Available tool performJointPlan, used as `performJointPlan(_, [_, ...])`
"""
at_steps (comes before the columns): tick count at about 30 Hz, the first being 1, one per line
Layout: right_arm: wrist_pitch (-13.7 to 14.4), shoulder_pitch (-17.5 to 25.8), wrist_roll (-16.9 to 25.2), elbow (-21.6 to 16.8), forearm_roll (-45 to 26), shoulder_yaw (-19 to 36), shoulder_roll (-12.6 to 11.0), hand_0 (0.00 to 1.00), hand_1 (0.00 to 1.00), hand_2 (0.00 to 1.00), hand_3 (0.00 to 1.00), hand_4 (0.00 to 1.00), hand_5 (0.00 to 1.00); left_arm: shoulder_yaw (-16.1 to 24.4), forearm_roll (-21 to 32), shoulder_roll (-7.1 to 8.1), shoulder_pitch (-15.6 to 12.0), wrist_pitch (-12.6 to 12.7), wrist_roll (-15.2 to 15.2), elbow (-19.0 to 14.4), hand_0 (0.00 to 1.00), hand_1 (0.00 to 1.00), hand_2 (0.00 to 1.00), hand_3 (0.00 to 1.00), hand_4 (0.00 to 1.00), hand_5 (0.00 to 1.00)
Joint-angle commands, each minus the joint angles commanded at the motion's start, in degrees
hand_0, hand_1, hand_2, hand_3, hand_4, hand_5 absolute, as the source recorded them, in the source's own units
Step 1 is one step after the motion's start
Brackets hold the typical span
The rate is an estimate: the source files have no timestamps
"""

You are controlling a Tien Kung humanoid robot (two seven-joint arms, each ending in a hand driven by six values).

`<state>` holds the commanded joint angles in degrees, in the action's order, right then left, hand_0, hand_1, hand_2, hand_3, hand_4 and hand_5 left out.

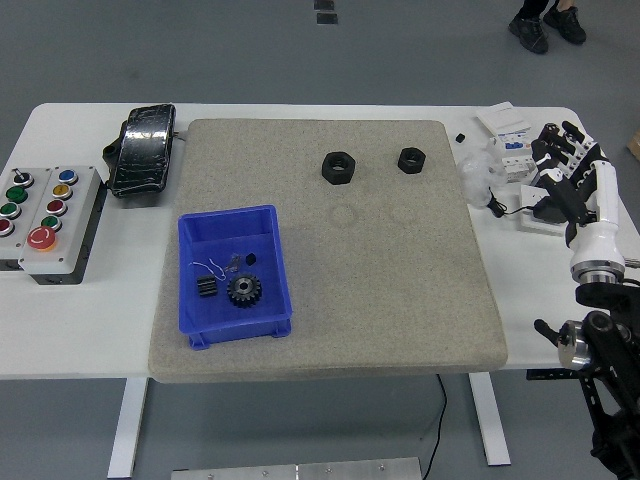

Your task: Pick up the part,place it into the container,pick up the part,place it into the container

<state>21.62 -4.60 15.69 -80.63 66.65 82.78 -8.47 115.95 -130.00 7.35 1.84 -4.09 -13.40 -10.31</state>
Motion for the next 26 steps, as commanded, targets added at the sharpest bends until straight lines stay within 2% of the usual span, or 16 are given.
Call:
performJointPlan(4, [0.9, 0.4, 1.9, -0.3, -2.0, -0.9, 1.4, 0.677, 0.719, 0.737, 0.752, 0.911, 0.448, 0.3, 0.0, 0.23, -0.5, -0.1, 0.0, 0.0, 0.662, 0.611, 0.556, 0.609, 0.639, 0.314])
performJointPlan(7, [1.2, 0.7, 2.2, -0.2, -2.2, -1.7, 1.6, 0.677, 0.719, 0.737, 0.752, 0.911, 0.448, 0.2, 0.0, 0.33, -1.1, 0.0, 0.0, 0.0, 0.662, 0.611, 0.556, 0.609, 0.639, 0.314])
performJointPlan(14, [1.4, 1.1, 2.4, 0.4, -2.9, -3.5, 1.1, 0.679, 0.714, 0.726, 0.738, 0.906, 0.464, 0.1, 0.2, -0.07, -1.8, 0.3, -0.2, 0.0, 0.662, 0.611, 0.555, 0.609, 0.642, 0.312])
performJointPlan(17, [1.3, 1.3, 2.0, 0.4, -2.8, -3.7, 0.4, 0.675, 0.713, 0.725, 0.732, 0.900, 0.463, -1.0, 2.0, -0.38, -1.8, 0.4, -0.2, 0.0, 0.662, 0.611, 0.556, 0.610, 0.644, 0.310])
performJointPlan(26, [0.8, 1.6, 0.9, -0.4, -1.5, -1.2, -0.3, 0.668, 0.712, 0.723, 0.730, 0.896, 0.461, -2.7, 5.1, -0.61, -0.8, 0.5, -0.5, 0.0, 0.662, 0.611, 0.556, 0.610, 0.646, 0.310])
